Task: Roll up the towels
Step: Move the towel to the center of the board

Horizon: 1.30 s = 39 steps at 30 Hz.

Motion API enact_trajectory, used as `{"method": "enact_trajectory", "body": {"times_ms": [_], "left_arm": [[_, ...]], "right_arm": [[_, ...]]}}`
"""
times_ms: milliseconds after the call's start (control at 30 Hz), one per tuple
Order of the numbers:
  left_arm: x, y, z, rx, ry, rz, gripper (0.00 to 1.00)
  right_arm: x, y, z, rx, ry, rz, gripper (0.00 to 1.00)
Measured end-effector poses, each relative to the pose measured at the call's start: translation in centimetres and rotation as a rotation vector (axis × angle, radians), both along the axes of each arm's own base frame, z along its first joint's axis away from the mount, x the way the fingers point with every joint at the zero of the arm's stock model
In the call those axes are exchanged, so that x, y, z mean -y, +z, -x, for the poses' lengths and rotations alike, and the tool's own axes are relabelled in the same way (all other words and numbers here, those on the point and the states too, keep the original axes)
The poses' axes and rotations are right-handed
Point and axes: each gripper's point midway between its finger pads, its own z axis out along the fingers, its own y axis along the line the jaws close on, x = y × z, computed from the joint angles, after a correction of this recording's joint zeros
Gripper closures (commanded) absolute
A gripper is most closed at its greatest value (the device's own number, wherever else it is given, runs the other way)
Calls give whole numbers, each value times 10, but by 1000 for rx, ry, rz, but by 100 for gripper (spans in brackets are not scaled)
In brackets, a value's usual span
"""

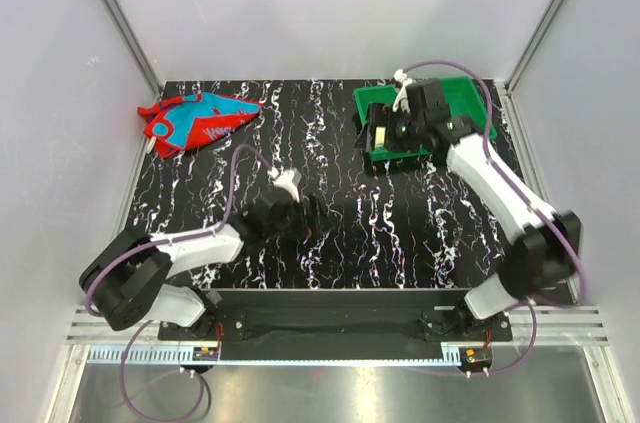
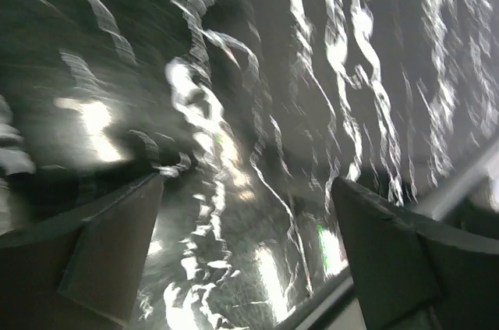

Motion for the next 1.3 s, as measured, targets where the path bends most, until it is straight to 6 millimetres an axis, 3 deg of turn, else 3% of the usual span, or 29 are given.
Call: {"method": "enact_trajectory", "body": {"times_ms": [100,167,300,400,567,733,900,1000,1200,1300], "left_arm": [[-19,31,-35,58,121,-72,1],[-41,57,-62,103,227,-85,1],[-108,84,-113,123,472,-119,1],[-161,89,-137,95,620,-132,1],[-236,79,-154,21,808,-151,1],[-276,64,-174,-71,897,-175,1],[-320,35,-183,-170,1005,-167,1],[-342,19,-188,-218,1057,-163,1],[-365,-5,-203,-269,1134,-117,1],[-375,-10,-220,-269,1165,-91,1]], "right_arm": [[-42,13,64,57,82,-98,0],[-65,5,104,50,130,-127,0],[-107,-43,174,-48,221,-99,0],[-106,-83,197,-132,207,-33,0],[-97,-107,174,-139,103,74,0],[-92,-115,122,-145,-1,97,0],[-41,-150,62,-217,-163,116,0],[-25,-167,44,-251,-193,132,0],[-25,-179,19,-269,-169,114,0],[-24,-182,2,-266,-164,95,0]]}}
